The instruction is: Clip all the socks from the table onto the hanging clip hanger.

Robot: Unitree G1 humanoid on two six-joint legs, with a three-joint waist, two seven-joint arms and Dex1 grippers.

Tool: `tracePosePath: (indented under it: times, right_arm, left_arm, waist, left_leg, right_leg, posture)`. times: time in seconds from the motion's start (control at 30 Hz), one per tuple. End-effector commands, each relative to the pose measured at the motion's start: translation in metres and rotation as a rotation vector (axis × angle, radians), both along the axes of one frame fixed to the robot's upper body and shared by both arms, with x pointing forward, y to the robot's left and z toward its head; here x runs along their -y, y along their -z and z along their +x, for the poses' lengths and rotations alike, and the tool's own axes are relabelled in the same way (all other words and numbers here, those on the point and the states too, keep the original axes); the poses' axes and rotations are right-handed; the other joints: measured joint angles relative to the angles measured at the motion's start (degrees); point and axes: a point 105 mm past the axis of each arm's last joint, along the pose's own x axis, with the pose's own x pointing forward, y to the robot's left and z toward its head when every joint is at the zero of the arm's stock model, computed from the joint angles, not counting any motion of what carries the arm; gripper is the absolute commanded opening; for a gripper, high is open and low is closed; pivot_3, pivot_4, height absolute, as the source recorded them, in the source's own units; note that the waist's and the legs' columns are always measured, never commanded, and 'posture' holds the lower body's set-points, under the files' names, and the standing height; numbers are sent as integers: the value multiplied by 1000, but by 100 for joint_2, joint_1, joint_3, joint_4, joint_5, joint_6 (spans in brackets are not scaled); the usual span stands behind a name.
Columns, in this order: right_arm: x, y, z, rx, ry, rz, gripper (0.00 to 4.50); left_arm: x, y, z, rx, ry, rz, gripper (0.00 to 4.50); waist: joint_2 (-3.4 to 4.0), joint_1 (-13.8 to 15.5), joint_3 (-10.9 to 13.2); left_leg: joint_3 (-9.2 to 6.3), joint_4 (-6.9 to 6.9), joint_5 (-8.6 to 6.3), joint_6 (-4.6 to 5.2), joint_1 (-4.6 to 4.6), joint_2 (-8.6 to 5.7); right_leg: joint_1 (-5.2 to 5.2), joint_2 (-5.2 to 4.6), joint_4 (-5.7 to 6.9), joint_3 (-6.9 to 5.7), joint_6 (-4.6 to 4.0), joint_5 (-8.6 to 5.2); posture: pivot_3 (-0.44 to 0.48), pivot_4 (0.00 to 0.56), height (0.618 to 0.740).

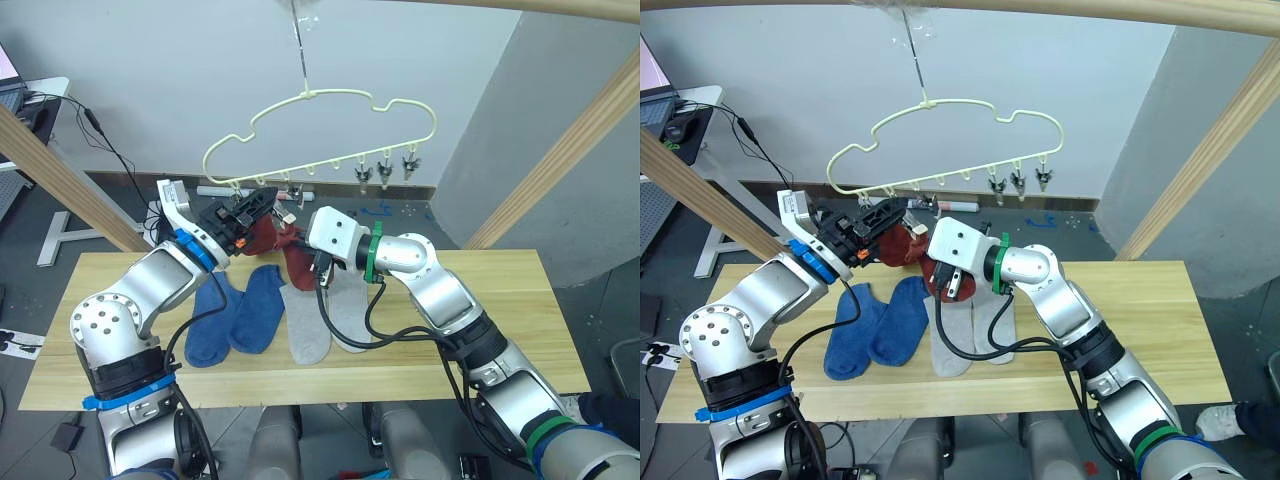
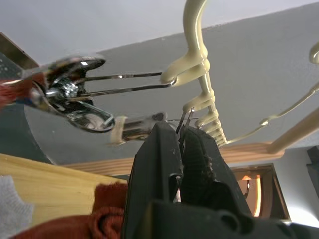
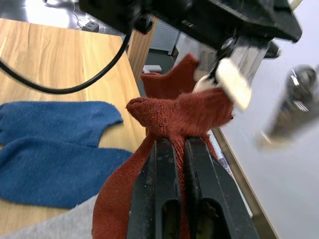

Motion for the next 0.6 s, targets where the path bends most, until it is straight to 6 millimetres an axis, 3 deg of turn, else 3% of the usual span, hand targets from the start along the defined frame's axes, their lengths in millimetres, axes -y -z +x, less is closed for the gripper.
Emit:
tracePosePath:
  times: [0.03,0.6]
  right_arm:
    - [0,-21,-1,57,-26,35,14]
    - [5,-33,-10,82,-89,7,14]
  left_arm:
    - [1,1,-6,5,8,36,61]
    - [0,3,-10,85,-8,153,61]
  waist:
    - [0,3,0]
    - [1,23,1]
  left_leg:
    - [2,0,0,0,0,0]
    - [3,-1,-3,5,0,0]
  right_leg:
    - [0,0,1,2,0,0]
    - [-1,1,-1,3,0,0]
  posture:
    - [-67,282,740]
    - [-69,288,740]
